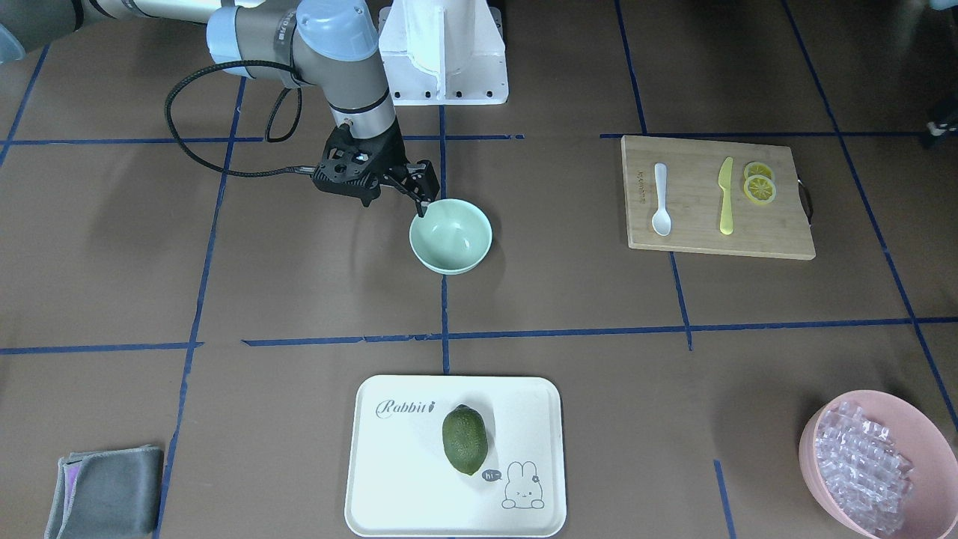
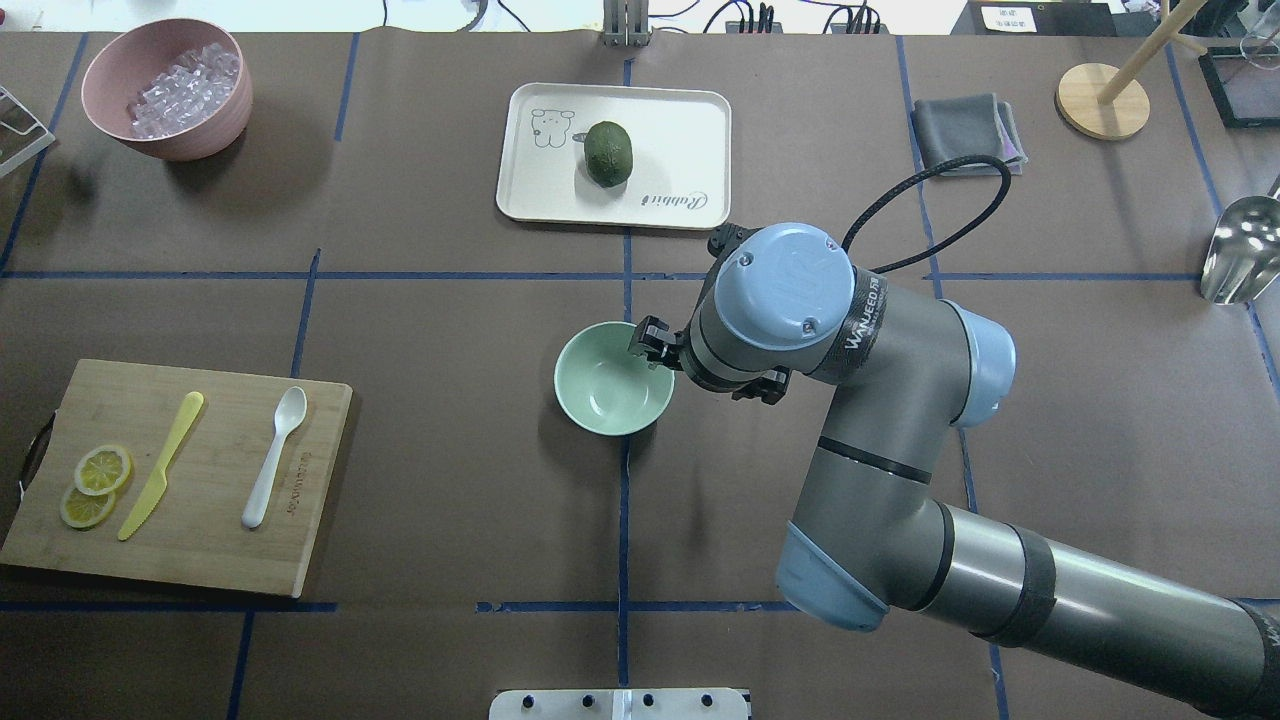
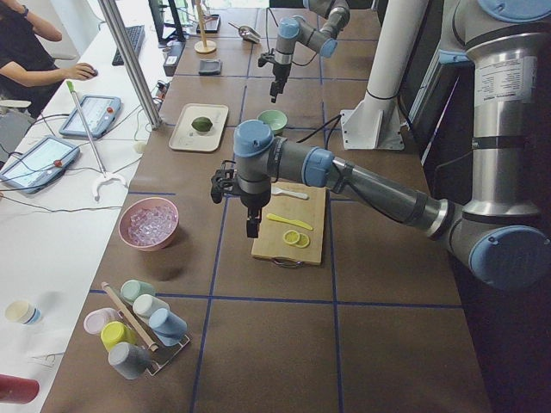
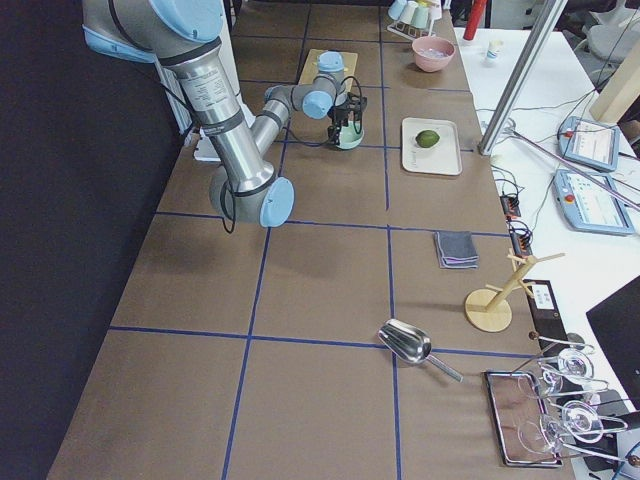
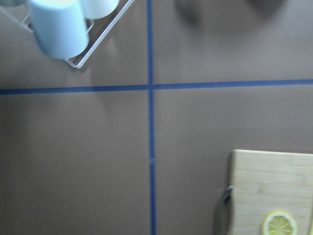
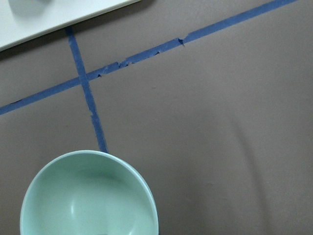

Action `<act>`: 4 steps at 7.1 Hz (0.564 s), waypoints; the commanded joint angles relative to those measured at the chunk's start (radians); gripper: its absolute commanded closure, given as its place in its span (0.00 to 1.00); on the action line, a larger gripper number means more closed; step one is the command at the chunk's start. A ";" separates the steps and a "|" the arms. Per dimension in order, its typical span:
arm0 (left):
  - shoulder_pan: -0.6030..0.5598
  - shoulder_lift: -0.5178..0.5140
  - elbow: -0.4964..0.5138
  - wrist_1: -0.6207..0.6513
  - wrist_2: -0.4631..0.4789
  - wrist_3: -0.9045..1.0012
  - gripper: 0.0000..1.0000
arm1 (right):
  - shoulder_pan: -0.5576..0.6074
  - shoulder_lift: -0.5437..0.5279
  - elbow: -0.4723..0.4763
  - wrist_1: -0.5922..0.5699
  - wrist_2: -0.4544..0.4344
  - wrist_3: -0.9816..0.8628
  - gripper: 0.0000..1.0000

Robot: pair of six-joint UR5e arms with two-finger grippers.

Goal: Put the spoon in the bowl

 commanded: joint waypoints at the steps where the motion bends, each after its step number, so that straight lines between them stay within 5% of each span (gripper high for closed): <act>1: 0.198 -0.053 -0.074 -0.055 0.002 -0.305 0.00 | 0.048 -0.004 0.011 -0.041 0.029 -0.090 0.00; 4: 0.445 -0.063 -0.065 -0.242 0.150 -0.597 0.00 | 0.253 -0.075 0.110 -0.185 0.224 -0.464 0.00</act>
